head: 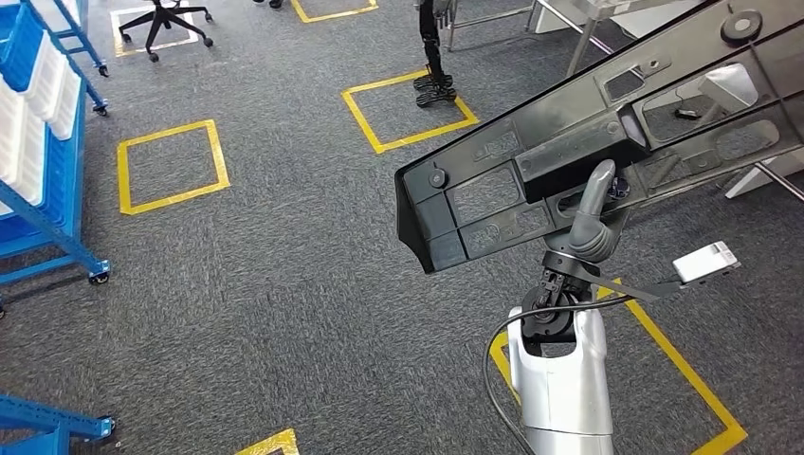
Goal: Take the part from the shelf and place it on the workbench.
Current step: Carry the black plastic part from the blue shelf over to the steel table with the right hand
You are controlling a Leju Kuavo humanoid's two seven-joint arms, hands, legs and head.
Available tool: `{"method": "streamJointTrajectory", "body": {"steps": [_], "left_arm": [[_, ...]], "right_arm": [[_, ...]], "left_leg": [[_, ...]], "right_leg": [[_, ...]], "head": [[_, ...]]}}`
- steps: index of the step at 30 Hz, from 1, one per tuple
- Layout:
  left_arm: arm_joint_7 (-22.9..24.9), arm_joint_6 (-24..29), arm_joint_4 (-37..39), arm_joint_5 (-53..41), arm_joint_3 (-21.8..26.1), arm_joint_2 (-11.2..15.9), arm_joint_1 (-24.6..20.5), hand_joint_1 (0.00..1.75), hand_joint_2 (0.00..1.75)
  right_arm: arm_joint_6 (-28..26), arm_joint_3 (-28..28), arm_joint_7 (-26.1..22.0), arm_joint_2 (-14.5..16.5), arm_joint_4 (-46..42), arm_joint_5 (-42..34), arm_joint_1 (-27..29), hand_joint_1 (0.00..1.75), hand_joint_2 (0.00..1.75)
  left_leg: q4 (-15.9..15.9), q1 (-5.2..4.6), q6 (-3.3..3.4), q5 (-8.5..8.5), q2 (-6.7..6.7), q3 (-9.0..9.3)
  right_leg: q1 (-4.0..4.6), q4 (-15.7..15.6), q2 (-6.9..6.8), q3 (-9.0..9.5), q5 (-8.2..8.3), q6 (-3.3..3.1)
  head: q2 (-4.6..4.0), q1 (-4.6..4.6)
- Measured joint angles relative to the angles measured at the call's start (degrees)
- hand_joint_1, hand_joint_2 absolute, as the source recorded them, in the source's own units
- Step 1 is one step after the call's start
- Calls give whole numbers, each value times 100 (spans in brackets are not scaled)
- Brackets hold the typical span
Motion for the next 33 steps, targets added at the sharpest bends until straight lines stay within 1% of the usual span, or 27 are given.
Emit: {"method": "streamJointTrajectory", "body": {"steps": [2, 3, 5, 6, 8, 9, 10, 11, 12, 13, 14, 15, 16, 17, 19, 20, 21, 22, 23, 25, 26, 27, 28, 29, 30, 32, 33], "left_arm": [[-90, 122, 0, 138, 70, 17, 46, 0, 175], [-134, 161, 0, 184, 115, 22, 60, 0, 175], [-201, 194, -1, 211, 182, 25, 59, 0, 175], [-226, 202, -1, 208, 205, 25, 54, 0, 175], [-264, 214, -2, 195, 233, 13, 47, 0, 175], [-278, 215, -2, 193, 240, 2, 33, 0, 175], [-289, 215, -2, 192, 242, -12, 11, 0, 175], [-293, 214, -2, 192, 243, -24, -16, 0, 175], [-297, 213, -2, 193, 243, -32, -40, 0, 175], [-297, 213, -2, 192, 243, -37, -50, 0, 175], [-296, 214, -2, 189, 243, -39, -48, 0, 175], [-293, 214, -2, 186, 243, -39, -38, 0, 175], [-292, 216, -2, 184, 245, -38, -30, 0, 175], [-292, 217, -1, 180, 247, -37, -27, 0, 175], [-296, 219, -1, 164, 257, -29, -32, 0, 175], [-292, 212, -2, 141, 260, -27, -33, 0, 175], [-287, 200, -2, 115, 263, -24, -28, 0, 175], [-279, 187, -2, 87, 264, -23, -15, 0, 175], [-268, 173, -2, 57, 266, -23, 15, 0, 175], [-252, 158, -2, 26, 268, -18, 85, 0, 175], [-245, 156, -2, 16, 269, -12, 111, 0, 175], [-240, 154, -2, 15, 270, -5, 126, 0, 175], [-235, 152, -2, 15, 271, 2, 136, 0, 175], [-234, 150, -2, 16, 272, 7, 143, 0, 175], [-234, 147, -2, 17, 272, 9, 146, 0, 175], [-239, 139, -2, 19, 274, 21, 144, 0, 175], [-245, 132, -2, 21, 276, 29, 141, 0, 175]], "right_arm": [[121, 0, -55, -45, 98, -102, -80, 175, 175], [171, 0, -73, -63, 156, -130, -125, 175, 175], [225, 0, -95, -95, 245, -148, -200, 175, 175], [238, 0, -103, -107, 274, -142, -233, 175, 175], [233, 1, -117, -123, 307, -116, -309, 175, 175], [224, 1, -122, -126, 315, -102, -334, 175, 175], [211, 2, -125, -130, 324, -92, -349, 175, 175], [200, 2, -124, -131, 335, -87, -349, 175, 175], [191, 2, -122, -132, 346, -84, -345, 175, 175], [181, 2, -120, -134, 357, -84, -342, 175, 175], [175, 2, -119, -135, 364, -84, -342, 175, 175], [172, 2, -119, -137, 367, -84, -344, 175, 175], [169, 2, -119, -138, 370, -84, -346, 175, 175], [168, 2, -119, -138, 373, -84, -347, 175, 175], [152, 2, -123, -144, 376, -82, -334, 175, 175], [138, 1, -126, -154, 368, -79, -322, 175, 175], [115, 1, -132, -169, 350, -72, -305, 175, 175], [85, 0, -144, -189, 323, -61, -296, 175, 175], [53, 0, -156, -209, 297, -46, -294, 175, 175], [-6, 0, -177, -237, 264, -18, -276, 175, 175], [-25, 0, -179, -244, 261, -8, -249, 175, 175], [-35, 0, -180, -248, 262, -3, -210, 175, 175], [-41, 0, -181, -253, 264, 1, -174, 175, 175], [-42, 0, -182, -258, 268, 2, -150, 175, 175], [-41, 0, -185, -263, 272, 4, -141, 175, 175], [-40, 0, -190, -268, 281, 12, -165, 175, 175], [-41, 0, -191, -270, 288, 16, -187, 175, 175]], "left_leg": [[3, -26, -63, -59, 138, 46], [0, -38, -94, -83, 199, 68], [-15, -39, -155, -128, 318, 131], [8, -28, -189, -170, 291, 152], [322, -3, -240, -390, 19, 41], [693, 7, -252, -578, -174, -131], [1134, 7, -256, -767, -301, -342], [1530, 6, -256, -893, -358, -534], [1798, 4, -250, -926, -387, -671], [1772, 2, -233, -805, -398, -678], [1521, 2, -209, -583, -427, -592], [1105, 3, -179, -309, -507, -443], [695, 8, -147, -101, -663, -298], [365, 12, -124, 20, -804, -188], [84, 3, -96, 35, -950, -96], [22, -5, -83, 41, -896, -72], [-19, 1, -64, 65, -821, -51], [-73, 13, -32, 101, -745, -25], [-127, 25, -5, 134, -656, -4], [-178, 28, 30, 161, -479, 8], [-179, 24, 31, 159, -391, 2], [-177, 25, 26, 154, -306, -1], [-175, 26, 17, 146, -225, 1], [-171, 27, 3, 135, -150, 6], [-162, 30, -20, 116, -73, 18], [-125, 10, -88, 57, 61, 46], [-110, -5, -126, 25, 118, 58]], "right_leg": [[54, -556, -188, 303, 134, -75], [83, -620, -201, 334, 106, -116], [92, -633, -43, 337, 93, -185], [83, -647, 24, 350, 90, -213], [51, -672, 148, 375, 95, -272], [44, -674, 202, 381, 97, -295], [45, -672, 260, 383, 97, -313], [50, -670, 327, 387, 97, -323], [56, -667, 412, 395, 96, -328], [60, -664, 506, 407, 95, -328], [61, -659, 605, 418, 95, -328], [60, -654, 700, 425, 96, -325], [59, -650, 784, 420, 103, -311], [47, -643, 859, 398, 118, -286], [7, -655, 997, 331, 170, -201], [-7, -671, 1073, 304, 200, -154], [-11, -674, 1071, 289, 213, -120], [4, -629, 958, 260, 180, -94], [22, -475, 777, 183, 79, -74], [30, 173, 376, -137, -276, -46], [16, 549, 294, -323, -436, -29], [-3, 815, 259, -451, -517, -12], [-23, 884, 239, -477, -497, 5], [-43, 764, 215, -403, -397, 20], [-57, 412, 144, -198, -219, 32], [-45, -355, -136, 229, 21, 10], [-28, -597, -232, 365, 72, -24]], "head": [[0, -1], [0, -2], [0, -2], [0, -2], [0, -2], [0, -2], [0, -2], [0, -2], [0, -2], [0, -2], [0, -2], [0, -2], [0, -2], [0, -2], [1, -2], [1, -2], [1, -2], [0, 0], [0, 1], [0, 6], [0, 6], [0, 7], [0, 7], [0, 7], [0, 7], [0, 7], [0, 7]]}}
